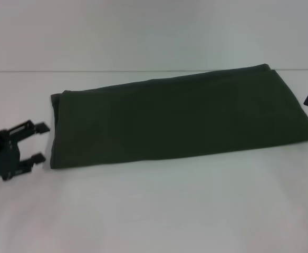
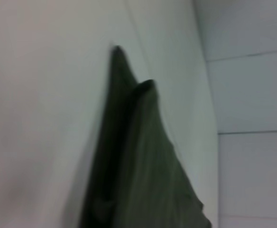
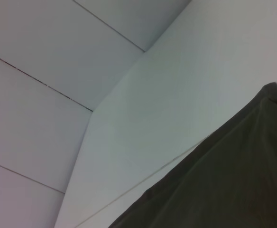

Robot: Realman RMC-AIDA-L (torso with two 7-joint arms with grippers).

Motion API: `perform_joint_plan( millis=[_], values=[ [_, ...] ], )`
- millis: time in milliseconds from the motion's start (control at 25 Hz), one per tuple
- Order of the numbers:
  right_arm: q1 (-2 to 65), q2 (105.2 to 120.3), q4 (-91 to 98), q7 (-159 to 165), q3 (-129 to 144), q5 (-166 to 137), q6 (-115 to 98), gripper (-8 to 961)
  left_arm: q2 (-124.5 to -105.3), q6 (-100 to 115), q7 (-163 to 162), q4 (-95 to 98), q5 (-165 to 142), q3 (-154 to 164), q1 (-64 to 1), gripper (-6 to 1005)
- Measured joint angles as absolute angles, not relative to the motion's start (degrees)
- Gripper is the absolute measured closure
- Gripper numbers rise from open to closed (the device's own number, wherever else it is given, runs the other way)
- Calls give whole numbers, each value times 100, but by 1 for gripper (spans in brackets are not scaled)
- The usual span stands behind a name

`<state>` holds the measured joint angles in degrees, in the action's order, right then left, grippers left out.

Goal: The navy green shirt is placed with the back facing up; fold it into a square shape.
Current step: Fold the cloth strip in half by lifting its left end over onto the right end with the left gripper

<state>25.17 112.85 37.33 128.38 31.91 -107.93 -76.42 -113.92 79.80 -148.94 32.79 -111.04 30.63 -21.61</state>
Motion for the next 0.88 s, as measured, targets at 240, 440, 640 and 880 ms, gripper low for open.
perform_joint_plan(
  millis=[240, 440, 640, 880],
  values=[
    [2589, 11285, 3722, 12775, 3175, -10790, -7664, 127, -11428, 7735, -15109, 3075, -11282, 3075, -2155, 117],
    [2613, 11285, 3712, 12772, 3178, -10802, -7652, 127, -11454, 7536, -15121, 2931, -11302, 3099, -2196, 123],
    [2584, 11285, 3709, 12771, 3177, -10791, -7637, 127, -11469, 7416, -15139, 2745, -11369, 3103, -2271, 129],
    [2610, 11283, 3636, 12710, 3137, -10786, -7592, 127, -11484, 7268, -15142, 2650, -11393, 3103, -2354, 137]
  ],
)
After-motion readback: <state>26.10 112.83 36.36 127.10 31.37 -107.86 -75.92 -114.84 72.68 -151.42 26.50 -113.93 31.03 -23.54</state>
